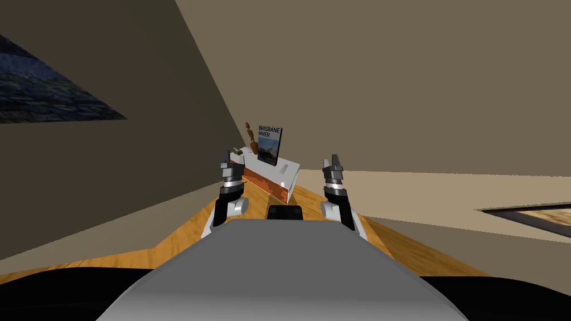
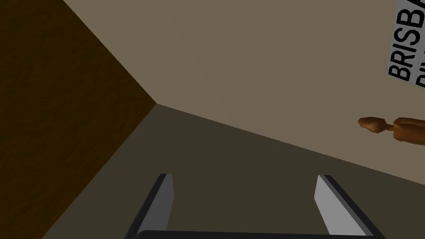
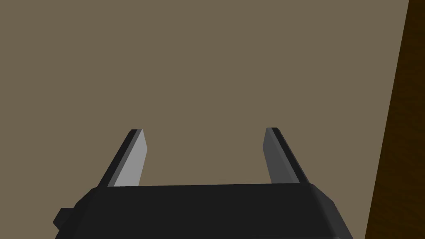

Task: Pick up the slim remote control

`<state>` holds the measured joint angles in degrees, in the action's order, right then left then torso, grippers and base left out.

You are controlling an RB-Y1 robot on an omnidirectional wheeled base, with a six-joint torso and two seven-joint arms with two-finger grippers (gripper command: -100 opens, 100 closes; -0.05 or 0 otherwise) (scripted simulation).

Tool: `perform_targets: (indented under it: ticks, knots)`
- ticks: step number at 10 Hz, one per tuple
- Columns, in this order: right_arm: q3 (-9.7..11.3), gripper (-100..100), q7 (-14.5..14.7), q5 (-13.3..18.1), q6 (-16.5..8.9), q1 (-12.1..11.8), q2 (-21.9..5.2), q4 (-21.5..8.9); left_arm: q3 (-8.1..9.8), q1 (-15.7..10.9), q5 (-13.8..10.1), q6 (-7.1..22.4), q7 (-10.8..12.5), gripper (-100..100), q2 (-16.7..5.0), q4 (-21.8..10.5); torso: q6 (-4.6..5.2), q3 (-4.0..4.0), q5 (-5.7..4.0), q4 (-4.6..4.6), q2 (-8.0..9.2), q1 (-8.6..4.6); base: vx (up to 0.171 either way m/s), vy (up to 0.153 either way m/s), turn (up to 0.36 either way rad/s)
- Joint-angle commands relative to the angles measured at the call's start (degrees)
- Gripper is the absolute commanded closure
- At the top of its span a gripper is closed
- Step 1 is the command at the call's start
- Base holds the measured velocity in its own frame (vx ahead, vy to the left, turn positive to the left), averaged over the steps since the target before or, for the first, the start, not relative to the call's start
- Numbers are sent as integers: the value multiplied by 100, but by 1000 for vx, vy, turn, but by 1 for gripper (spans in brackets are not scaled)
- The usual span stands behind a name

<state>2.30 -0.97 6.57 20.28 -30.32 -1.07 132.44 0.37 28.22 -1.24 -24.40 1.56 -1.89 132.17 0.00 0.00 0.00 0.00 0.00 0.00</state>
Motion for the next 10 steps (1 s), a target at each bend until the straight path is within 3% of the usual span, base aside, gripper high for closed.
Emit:
perform_targets:
  ticks: [1, 6, 7, 9, 10]
  knots:
    - [-5, -100, 76, 28, -12, -55, -204, -88, 0, 0, 0, 0, 0, 0, 0, 0, 0, 0, 0, 0, 0, 0, -23, 49, 109]
    - [-48, -100, 489, 202, -31, -268, -1014, -583, -1, -1, 0, 0, 0, 0, 1, 0, -2, 7, 12, 3, 11, 51, -31, 128, 131]
    - [-48, -100, 489, 202, -31, -268, -1066, -583, -2, -1, 0, 0, 0, 0, 1, 0, -3, 4, 13, 2, 7, 58, -10, 99, 52]
    - [-66, -100, 755, 331, -22, -366, -1430, -912, -1, -1, 0, 0, 0, 0, 1, 0, -2, 7, 8, 3, 13, 31, -30, 110, 149]
    - [-66, -100, 755, 331, -22, -366, -1549, -912, -1, -1, 0, 0, 0, 0, 1, 0, -1, 8, 10, 3, 13, 48, -4, 116, 77]
